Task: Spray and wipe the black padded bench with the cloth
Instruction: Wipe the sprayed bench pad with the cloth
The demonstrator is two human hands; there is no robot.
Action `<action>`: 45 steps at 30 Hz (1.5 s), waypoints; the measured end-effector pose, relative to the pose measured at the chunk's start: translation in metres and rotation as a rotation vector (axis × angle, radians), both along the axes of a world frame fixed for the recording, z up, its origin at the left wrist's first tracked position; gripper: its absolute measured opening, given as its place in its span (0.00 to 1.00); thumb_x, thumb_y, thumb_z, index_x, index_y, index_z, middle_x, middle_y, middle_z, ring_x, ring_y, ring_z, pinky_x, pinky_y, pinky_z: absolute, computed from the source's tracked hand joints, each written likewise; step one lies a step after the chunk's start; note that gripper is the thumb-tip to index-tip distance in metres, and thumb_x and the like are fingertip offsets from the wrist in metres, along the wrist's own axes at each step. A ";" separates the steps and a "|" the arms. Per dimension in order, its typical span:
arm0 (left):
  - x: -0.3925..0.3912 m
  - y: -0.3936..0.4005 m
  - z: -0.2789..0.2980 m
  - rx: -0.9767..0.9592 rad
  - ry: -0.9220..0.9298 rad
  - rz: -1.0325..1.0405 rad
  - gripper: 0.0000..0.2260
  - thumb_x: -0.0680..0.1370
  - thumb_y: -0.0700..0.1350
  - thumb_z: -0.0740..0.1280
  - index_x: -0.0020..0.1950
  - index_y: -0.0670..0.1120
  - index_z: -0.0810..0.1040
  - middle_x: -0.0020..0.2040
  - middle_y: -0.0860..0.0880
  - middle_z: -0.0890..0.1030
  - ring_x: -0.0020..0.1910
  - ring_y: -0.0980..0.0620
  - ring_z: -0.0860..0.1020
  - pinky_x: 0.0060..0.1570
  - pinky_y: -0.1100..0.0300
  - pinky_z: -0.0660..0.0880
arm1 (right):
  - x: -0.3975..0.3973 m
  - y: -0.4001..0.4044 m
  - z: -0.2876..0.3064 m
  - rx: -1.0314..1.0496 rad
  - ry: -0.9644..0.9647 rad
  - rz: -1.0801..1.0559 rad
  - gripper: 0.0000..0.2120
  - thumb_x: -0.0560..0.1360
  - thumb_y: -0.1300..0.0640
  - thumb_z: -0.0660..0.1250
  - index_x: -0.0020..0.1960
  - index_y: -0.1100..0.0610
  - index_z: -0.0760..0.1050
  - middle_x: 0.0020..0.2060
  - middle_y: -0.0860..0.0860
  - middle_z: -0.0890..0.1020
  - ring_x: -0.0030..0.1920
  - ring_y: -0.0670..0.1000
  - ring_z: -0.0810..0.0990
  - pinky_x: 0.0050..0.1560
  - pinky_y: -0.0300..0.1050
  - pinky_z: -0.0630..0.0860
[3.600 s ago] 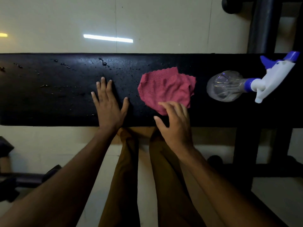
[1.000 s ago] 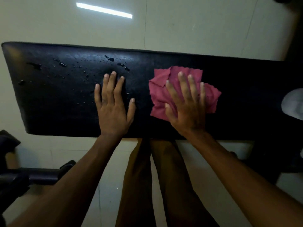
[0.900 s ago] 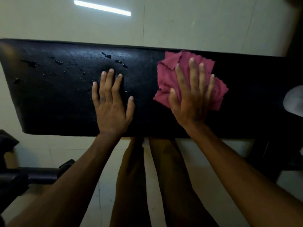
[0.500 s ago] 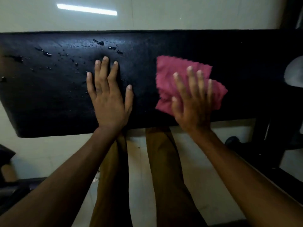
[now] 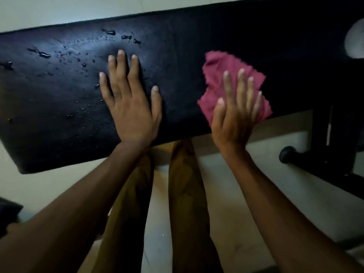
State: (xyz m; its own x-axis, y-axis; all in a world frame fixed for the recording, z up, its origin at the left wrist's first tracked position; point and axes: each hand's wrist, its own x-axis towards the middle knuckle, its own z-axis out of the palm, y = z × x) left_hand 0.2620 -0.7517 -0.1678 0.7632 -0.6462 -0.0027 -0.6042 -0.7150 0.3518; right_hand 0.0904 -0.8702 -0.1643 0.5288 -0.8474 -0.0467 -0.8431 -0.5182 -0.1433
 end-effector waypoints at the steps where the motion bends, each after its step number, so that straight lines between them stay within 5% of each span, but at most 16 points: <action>1: -0.001 0.001 0.000 0.009 -0.005 -0.002 0.28 0.83 0.54 0.57 0.80 0.41 0.59 0.81 0.40 0.58 0.81 0.40 0.55 0.80 0.42 0.48 | 0.012 0.000 -0.002 -0.023 -0.015 -0.131 0.26 0.83 0.48 0.52 0.80 0.50 0.61 0.80 0.56 0.62 0.81 0.59 0.57 0.79 0.66 0.52; 4: -0.002 -0.001 -0.002 0.026 -0.032 0.001 0.28 0.83 0.54 0.57 0.80 0.42 0.59 0.81 0.40 0.58 0.81 0.40 0.55 0.80 0.41 0.49 | 0.049 0.026 -0.004 -0.053 -0.037 -0.223 0.26 0.84 0.46 0.51 0.80 0.50 0.62 0.80 0.57 0.62 0.80 0.60 0.58 0.79 0.66 0.51; 9: 0.003 0.001 -0.003 0.003 0.007 -0.006 0.28 0.83 0.53 0.58 0.80 0.41 0.59 0.81 0.40 0.58 0.81 0.41 0.54 0.80 0.42 0.48 | 0.014 0.047 0.008 0.113 -0.001 0.253 0.26 0.84 0.48 0.51 0.81 0.49 0.60 0.81 0.56 0.60 0.81 0.58 0.56 0.80 0.60 0.45; 16: -0.001 0.001 -0.008 -0.007 -0.016 -0.003 0.28 0.82 0.52 0.58 0.80 0.42 0.60 0.81 0.40 0.59 0.81 0.41 0.56 0.79 0.43 0.47 | 0.065 0.011 -0.007 -0.060 -0.024 -0.149 0.25 0.84 0.46 0.51 0.80 0.50 0.62 0.80 0.57 0.62 0.80 0.60 0.58 0.79 0.65 0.51; 22: 0.004 0.000 0.002 -0.037 0.068 -0.016 0.26 0.82 0.46 0.59 0.79 0.40 0.61 0.81 0.39 0.59 0.81 0.41 0.55 0.80 0.41 0.48 | 0.041 0.047 0.003 0.091 -0.014 0.278 0.26 0.84 0.46 0.50 0.81 0.50 0.60 0.80 0.56 0.61 0.81 0.58 0.56 0.79 0.61 0.47; 29: 0.006 0.006 0.016 -0.262 0.274 0.030 0.24 0.79 0.37 0.58 0.76 0.36 0.65 0.78 0.38 0.64 0.80 0.40 0.57 0.80 0.42 0.46 | 0.088 0.036 0.002 0.033 -0.023 -0.071 0.26 0.84 0.46 0.50 0.81 0.51 0.60 0.80 0.57 0.60 0.81 0.60 0.56 0.79 0.64 0.50; 33: 0.021 0.029 0.033 -0.398 0.344 0.072 0.21 0.80 0.35 0.57 0.73 0.31 0.65 0.74 0.34 0.66 0.78 0.36 0.61 0.76 0.38 0.58 | 0.148 0.055 0.016 0.236 -0.051 0.174 0.28 0.84 0.44 0.45 0.82 0.51 0.55 0.82 0.56 0.54 0.82 0.58 0.50 0.81 0.60 0.45; 38: 0.039 0.060 0.047 -0.312 0.145 0.111 0.18 0.82 0.37 0.57 0.71 0.34 0.70 0.72 0.35 0.70 0.76 0.38 0.64 0.75 0.38 0.62 | 0.146 0.038 0.039 0.417 -0.428 0.153 0.23 0.84 0.55 0.55 0.78 0.58 0.64 0.79 0.61 0.62 0.80 0.61 0.57 0.80 0.60 0.48; 42: 0.019 0.025 0.042 -0.172 0.124 -0.172 0.22 0.83 0.45 0.57 0.75 0.37 0.68 0.76 0.37 0.67 0.78 0.41 0.60 0.79 0.43 0.56 | 0.096 -0.010 0.028 0.276 -0.226 0.187 0.23 0.84 0.58 0.56 0.79 0.57 0.64 0.79 0.60 0.61 0.81 0.61 0.55 0.81 0.62 0.49; 45: 0.005 -0.018 0.025 0.100 0.083 -0.274 0.29 0.84 0.55 0.52 0.81 0.39 0.56 0.81 0.38 0.55 0.82 0.42 0.52 0.81 0.46 0.46 | 0.075 -0.035 0.012 0.178 -0.047 0.355 0.25 0.85 0.55 0.54 0.81 0.55 0.59 0.81 0.58 0.58 0.81 0.61 0.53 0.80 0.62 0.46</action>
State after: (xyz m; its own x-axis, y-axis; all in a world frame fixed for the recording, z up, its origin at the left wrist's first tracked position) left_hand 0.2672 -0.7700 -0.1426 0.5546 -0.8215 -0.1323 -0.7515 -0.5628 0.3442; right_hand 0.1655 -0.9051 -0.1522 0.7927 -0.5922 -0.1446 -0.6060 -0.7401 -0.2914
